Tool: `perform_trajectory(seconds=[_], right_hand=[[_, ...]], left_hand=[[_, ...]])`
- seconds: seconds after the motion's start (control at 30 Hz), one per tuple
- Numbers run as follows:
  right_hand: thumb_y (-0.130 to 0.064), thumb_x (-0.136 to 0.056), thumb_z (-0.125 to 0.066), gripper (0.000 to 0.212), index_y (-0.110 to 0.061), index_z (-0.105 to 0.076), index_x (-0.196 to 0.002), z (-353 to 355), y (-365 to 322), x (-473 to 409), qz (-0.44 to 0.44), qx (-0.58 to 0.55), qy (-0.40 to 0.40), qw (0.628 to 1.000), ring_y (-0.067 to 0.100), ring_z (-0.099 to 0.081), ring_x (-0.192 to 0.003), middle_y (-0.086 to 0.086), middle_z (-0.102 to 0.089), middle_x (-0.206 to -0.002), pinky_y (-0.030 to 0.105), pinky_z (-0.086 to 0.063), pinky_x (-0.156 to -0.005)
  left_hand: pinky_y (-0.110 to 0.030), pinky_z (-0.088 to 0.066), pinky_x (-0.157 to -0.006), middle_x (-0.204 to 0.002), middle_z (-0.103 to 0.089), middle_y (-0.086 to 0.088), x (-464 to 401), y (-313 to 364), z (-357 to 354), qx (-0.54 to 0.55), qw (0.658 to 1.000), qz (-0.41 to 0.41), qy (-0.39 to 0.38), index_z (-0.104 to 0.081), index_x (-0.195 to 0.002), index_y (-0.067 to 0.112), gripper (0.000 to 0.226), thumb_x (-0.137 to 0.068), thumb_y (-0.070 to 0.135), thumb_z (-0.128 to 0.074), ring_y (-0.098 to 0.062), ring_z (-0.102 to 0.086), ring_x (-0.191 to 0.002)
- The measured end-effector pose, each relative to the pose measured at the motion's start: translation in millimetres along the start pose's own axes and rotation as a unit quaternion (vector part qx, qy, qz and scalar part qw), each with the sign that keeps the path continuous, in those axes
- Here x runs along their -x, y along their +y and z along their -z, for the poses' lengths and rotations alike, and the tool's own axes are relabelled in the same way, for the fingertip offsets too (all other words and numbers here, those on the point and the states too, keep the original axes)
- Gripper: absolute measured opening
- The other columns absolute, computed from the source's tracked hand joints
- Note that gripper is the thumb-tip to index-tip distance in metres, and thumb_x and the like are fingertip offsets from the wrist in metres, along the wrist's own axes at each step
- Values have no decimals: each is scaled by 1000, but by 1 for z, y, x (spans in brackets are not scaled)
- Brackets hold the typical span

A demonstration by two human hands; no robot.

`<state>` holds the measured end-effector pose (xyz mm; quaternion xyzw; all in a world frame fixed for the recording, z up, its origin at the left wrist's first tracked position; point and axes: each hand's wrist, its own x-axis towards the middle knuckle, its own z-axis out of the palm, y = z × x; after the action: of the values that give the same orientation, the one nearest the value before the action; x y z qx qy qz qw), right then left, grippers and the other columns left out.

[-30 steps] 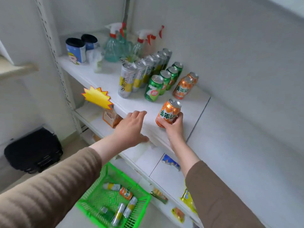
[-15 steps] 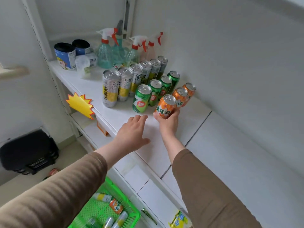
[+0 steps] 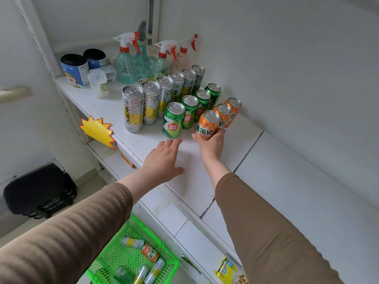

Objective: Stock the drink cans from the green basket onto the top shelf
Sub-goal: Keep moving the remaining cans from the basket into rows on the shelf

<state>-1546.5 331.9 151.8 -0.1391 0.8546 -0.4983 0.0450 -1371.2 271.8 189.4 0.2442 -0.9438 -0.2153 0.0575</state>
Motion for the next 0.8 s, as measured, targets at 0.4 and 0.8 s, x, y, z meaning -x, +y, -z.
perform_trajectory(seconds=[0.4,0.8], right_hand=[[-34,-83,-79,81,-15,-37,-150,26,-2,100,96,92,-48,990,26,-31,-137,6,-45,-151,39,-35,-111],[-27,-86,-69,56,-11,-53,-137,-37,16,291,287,250,-52,923,32,-41,-136,8,-47,-148,44,-32,-117]], left_hand=[[-40,-40,-103,-144,-39,-7,48,-40,-2,10,999,-23,41,-31,-148,16,84,-79,41,-73,-30,-39,-129],[-43,-34,-107,-143,-40,-13,164,-163,-19,3,996,-78,42,-37,-144,11,87,-71,37,-78,-34,-40,-124]])
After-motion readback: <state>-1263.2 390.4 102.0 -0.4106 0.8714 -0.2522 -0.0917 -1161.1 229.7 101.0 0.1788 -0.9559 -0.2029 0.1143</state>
